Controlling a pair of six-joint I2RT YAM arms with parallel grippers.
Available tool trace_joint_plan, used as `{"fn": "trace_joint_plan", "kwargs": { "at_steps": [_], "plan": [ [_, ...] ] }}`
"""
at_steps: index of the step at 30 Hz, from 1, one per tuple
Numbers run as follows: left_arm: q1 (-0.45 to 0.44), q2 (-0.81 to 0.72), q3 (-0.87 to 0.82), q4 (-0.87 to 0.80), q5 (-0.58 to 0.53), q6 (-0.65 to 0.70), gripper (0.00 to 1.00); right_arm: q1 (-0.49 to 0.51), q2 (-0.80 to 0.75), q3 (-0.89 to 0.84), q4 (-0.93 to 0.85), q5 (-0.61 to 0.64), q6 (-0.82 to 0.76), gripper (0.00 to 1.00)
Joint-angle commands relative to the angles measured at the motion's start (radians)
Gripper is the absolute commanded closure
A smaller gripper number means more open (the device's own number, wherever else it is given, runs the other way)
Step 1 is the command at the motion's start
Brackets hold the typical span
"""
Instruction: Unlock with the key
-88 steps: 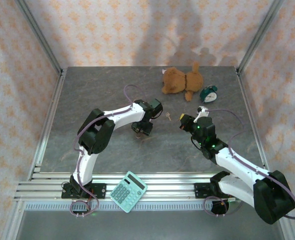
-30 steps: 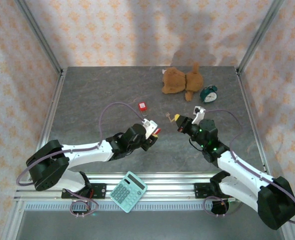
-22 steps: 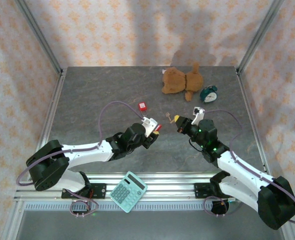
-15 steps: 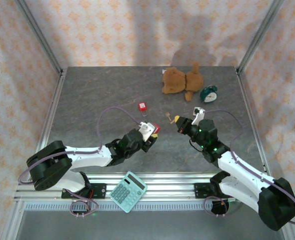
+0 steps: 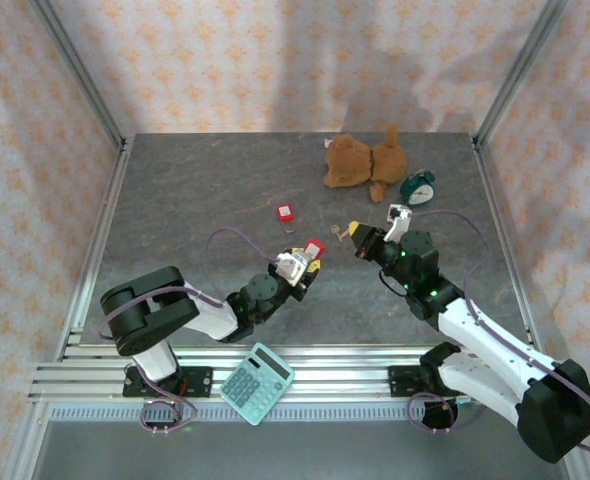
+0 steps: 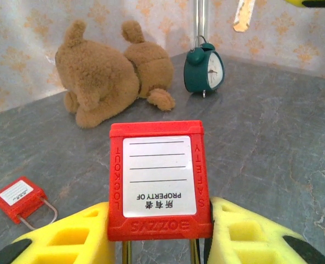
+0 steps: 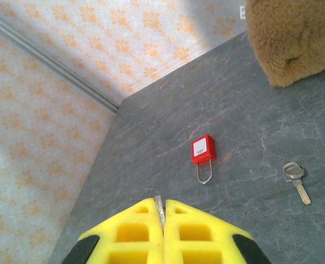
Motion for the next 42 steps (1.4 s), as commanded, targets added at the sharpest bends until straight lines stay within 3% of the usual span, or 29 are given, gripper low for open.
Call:
{"fn": "trace_joint_plan", "kwargs": {
  "at_steps": [1,10,21,30,42],
  "plan": [
    [-0.027,0.016,0.011,0.174,-0.016,0.069,0.64,0.005,-0.004,0.052,-0.011,-0.027,-0.045,0.97],
    [-0.098,0.029,0.040,0.174,-0.012,0.223,0.66,0.012,-0.031,0.049,-0.007,-0.084,-0.102,0.97],
    [-0.183,0.039,0.072,0.174,-0.079,0.409,0.73,0.016,-0.216,-0.036,-0.066,-0.063,-0.073,0.97],
    [-0.191,0.012,0.090,0.175,-0.088,0.456,0.73,0.014,-0.358,-0.086,-0.150,-0.054,-0.066,0.96],
    [-0.194,-0.023,0.088,0.176,-0.089,0.443,0.74,0.005,-0.351,-0.122,-0.120,-0.085,-0.056,0.96]
  ]
}}
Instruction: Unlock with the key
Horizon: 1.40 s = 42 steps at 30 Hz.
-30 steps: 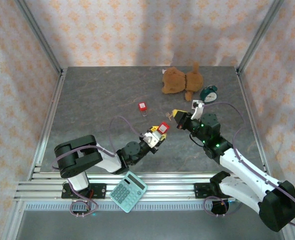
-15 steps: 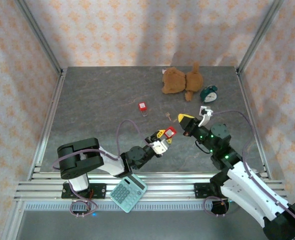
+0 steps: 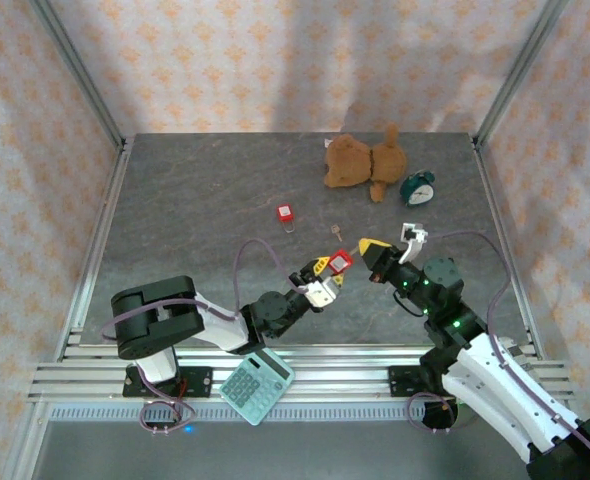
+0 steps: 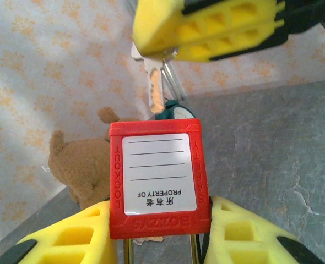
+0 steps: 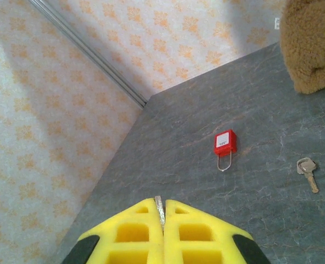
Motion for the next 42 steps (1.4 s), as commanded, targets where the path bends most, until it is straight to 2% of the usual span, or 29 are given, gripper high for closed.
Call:
{"fn": "trace_joint_plan", "kwargs": {
  "at_steps": [1,10,13,16,19,22,26,29,31,35,42],
  "plan": [
    [-0.013,-0.035,0.022,0.057,-0.014,0.004,0.74,-0.004,0.005,-0.017,0.034,-0.020,0.010,0.96],
    [-0.014,-0.034,0.026,0.057,-0.007,-0.008,0.74,-0.006,0.040,-0.032,0.090,-0.058,0.040,0.96],
    [-0.014,-0.017,0.020,0.057,-0.032,-0.005,0.74,-0.009,0.024,-0.023,0.047,0.009,0.031,0.97],
    [-0.014,0.001,-0.008,0.043,-0.117,-0.036,0.72,-0.021,0.005,0.008,-0.017,0.116,0.012,0.97],
    [-0.014,-0.066,-0.036,-0.132,-0.167,-0.140,0.72,-0.051,0.008,0.048,-0.066,0.173,-0.009,0.97],
    [-0.011,-0.192,-0.012,-0.496,-0.156,-0.259,0.72,-0.080,0.011,0.058,-0.068,0.180,-0.007,0.97],
    [0.033,-0.316,0.097,-1.026,-0.039,-0.440,0.74,-0.099,0.017,0.040,-0.037,0.159,0.009,0.97],
    [0.091,-0.338,0.152,-1.252,0.087,-0.504,0.75,-0.103,0.026,0.026,-0.013,0.147,0.019,0.97],
    [0.111,-0.332,0.185,-1.345,0.151,-0.520,0.75,-0.103,0.030,0.021,-0.002,0.141,0.023,0.97],
    [0.131,-0.248,0.256,-1.481,0.188,-0.541,0.76,-0.104,0.034,0.015,0.010,0.136,0.025,0.97],
    [0.148,-0.144,0.316,-1.524,0.248,-0.571,0.76,-0.105,0.040,0.017,0.007,0.119,0.022,0.97]
  ]
}}
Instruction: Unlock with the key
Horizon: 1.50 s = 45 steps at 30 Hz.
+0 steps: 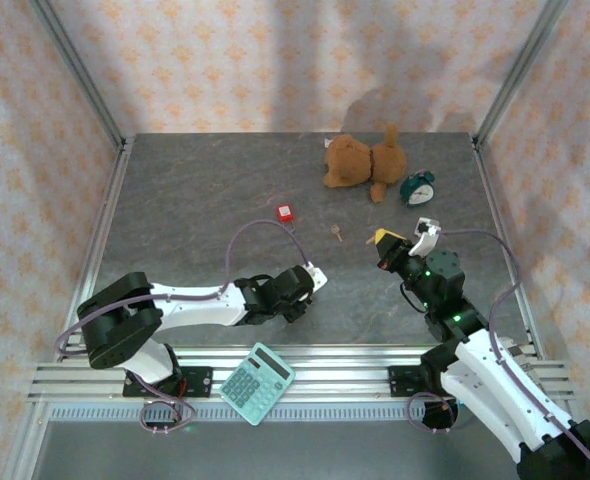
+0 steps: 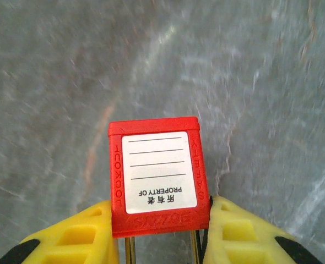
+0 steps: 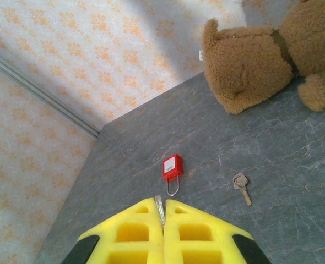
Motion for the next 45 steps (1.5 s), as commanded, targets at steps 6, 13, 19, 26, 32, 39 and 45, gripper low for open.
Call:
{"fn": "trace_joint_plan", "kwargs": {
  "at_steps": [6,13,19,26,32,39,45],
  "plan": [
    [0.061,0.111,0.159,-0.254,0.159,-0.027,0.71,-0.007,0.005,-0.005,0.046,-0.016,0.006,0.97],
    [0.112,0.257,0.280,-0.449,0.252,-0.018,0.65,-0.007,0.000,-0.007,0.045,-0.016,0.000,0.97],
    [0.133,0.312,0.371,-0.534,0.242,-0.025,0.53,-0.009,-0.023,-0.010,0.033,-0.012,-0.006,0.97],
    [0.134,0.316,0.503,-0.628,0.211,-0.047,0.29,-0.009,-0.032,-0.014,0.030,-0.007,-0.008,0.97],
    [0.134,0.391,0.587,-0.700,0.176,-0.060,0.36,-0.009,-0.043,-0.018,0.026,-0.008,-0.008,0.97],
    [0.133,0.438,0.608,-0.727,0.219,-0.071,0.38,-0.011,-0.053,-0.022,0.022,-0.006,-0.010,0.97],
    [0.135,0.461,0.651,-0.721,0.185,-0.089,0.41,-0.011,-0.055,-0.025,0.026,-0.004,-0.008,0.97]
  ]
}}
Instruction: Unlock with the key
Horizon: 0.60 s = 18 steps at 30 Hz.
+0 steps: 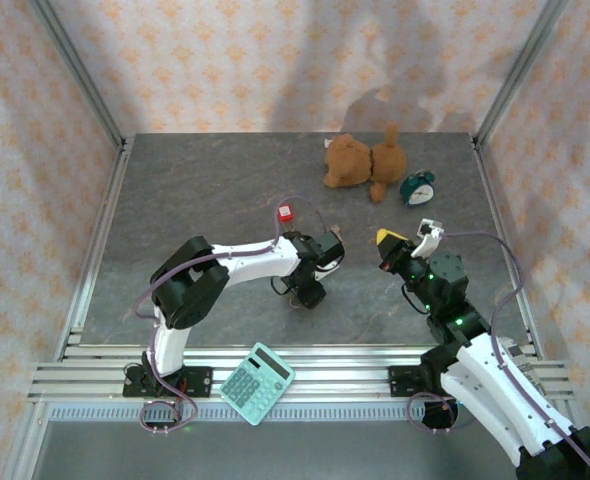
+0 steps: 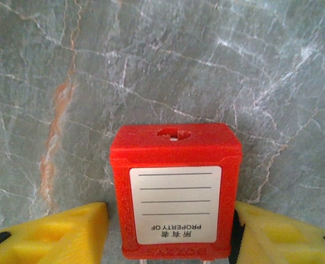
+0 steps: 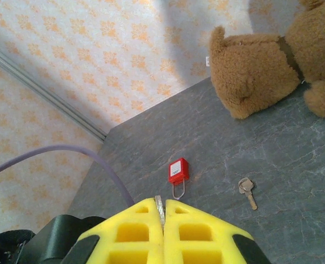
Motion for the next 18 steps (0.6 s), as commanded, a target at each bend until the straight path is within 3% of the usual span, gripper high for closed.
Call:
{"fn": "trace_joint_plan", "kwargs": {
  "at_steps": [1,18],
  "plan": [
    [0.009,0.026,0.054,-0.041,-0.017,-0.022,0.41,-0.004,-0.014,-0.014,0.021,0.007,-0.006,0.97],
    [0.010,0.069,0.090,-0.116,-0.061,-0.063,0.48,-0.005,-0.019,-0.023,0.024,0.008,-0.004,0.97]
  ]
}}
